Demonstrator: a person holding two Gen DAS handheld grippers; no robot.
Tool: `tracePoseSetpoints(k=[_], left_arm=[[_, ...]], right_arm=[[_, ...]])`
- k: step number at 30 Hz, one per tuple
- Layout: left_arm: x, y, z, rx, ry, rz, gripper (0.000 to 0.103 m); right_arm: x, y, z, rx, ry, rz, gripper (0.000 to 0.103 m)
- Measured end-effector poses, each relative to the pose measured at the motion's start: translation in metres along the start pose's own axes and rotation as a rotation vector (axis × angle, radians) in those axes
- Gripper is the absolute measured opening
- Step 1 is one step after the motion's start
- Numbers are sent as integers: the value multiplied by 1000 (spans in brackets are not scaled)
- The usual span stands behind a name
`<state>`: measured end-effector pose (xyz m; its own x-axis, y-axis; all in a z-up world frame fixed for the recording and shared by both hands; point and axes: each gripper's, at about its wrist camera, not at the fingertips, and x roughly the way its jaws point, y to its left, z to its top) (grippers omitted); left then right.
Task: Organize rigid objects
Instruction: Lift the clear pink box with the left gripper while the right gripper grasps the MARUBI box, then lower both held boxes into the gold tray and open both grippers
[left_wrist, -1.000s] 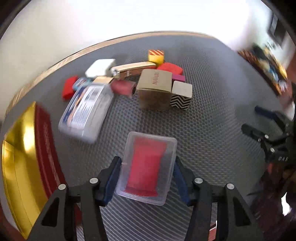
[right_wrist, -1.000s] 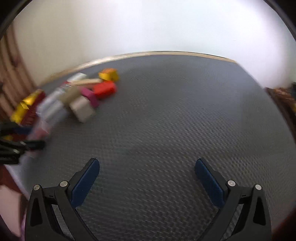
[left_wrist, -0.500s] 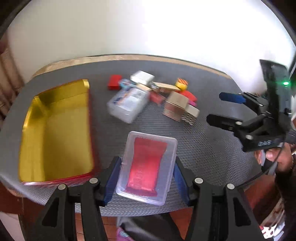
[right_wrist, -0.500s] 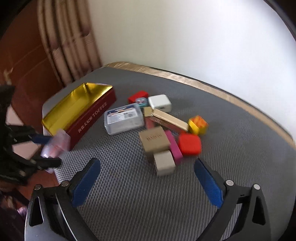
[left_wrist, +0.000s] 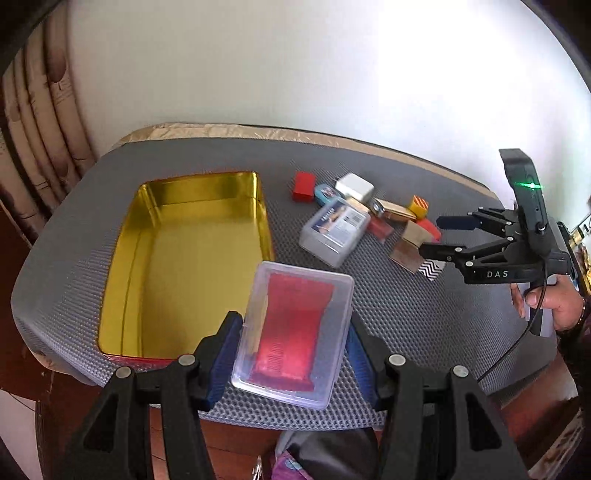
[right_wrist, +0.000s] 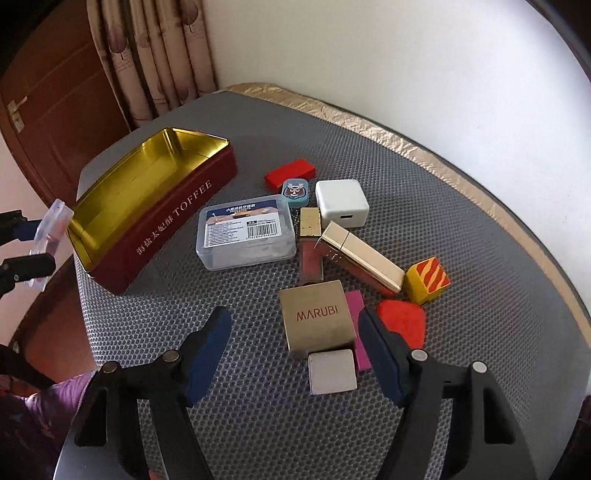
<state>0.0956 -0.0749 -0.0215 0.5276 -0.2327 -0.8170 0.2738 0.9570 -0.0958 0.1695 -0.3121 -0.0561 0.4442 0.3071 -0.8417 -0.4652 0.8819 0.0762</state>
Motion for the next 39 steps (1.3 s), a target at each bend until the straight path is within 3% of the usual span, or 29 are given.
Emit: tracePoseSetpoints(k=[15, 18, 21, 24, 25, 26, 28, 30, 31, 33, 35, 39], left_arm=[[10, 10, 2, -12, 16, 26, 57], [13, 13, 1, -24, 24, 30, 57], [14, 17, 1, -37, 31, 37, 57], [15, 23, 2, -61, 37, 36, 57], [14, 25, 3, -63, 37, 36, 57], [14, 26, 3, -62, 34, 39, 57], [12, 26, 3, -58, 26, 47, 57], [12, 25, 2, -53, 23, 45, 57], [12, 24, 2, -51, 23, 45, 57], [13, 23, 2, -45, 25, 46, 57], [14, 23, 1, -44, 28, 48, 57], [18, 30, 4, -58, 33, 55, 57]], right_arm=[[25, 2, 8, -57, 95, 10, 69], [28, 5, 9, -76, 110, -10, 62], [27, 6, 10, -79, 103, -26, 43], [27, 6, 12, -81, 104, -39, 43], [26, 8, 13, -88, 98, -51, 47], [26, 8, 13, -92, 95, -65, 63], [23, 7, 13, -84, 83, -61, 87], [22, 7, 13, -84, 73, -62, 90], [23, 7, 13, -81, 84, -60, 89], [29, 7, 12, -69, 111, -41, 76], [38, 7, 11, -68, 154, -21, 43], [40, 13, 11, -80, 154, -32, 43]])
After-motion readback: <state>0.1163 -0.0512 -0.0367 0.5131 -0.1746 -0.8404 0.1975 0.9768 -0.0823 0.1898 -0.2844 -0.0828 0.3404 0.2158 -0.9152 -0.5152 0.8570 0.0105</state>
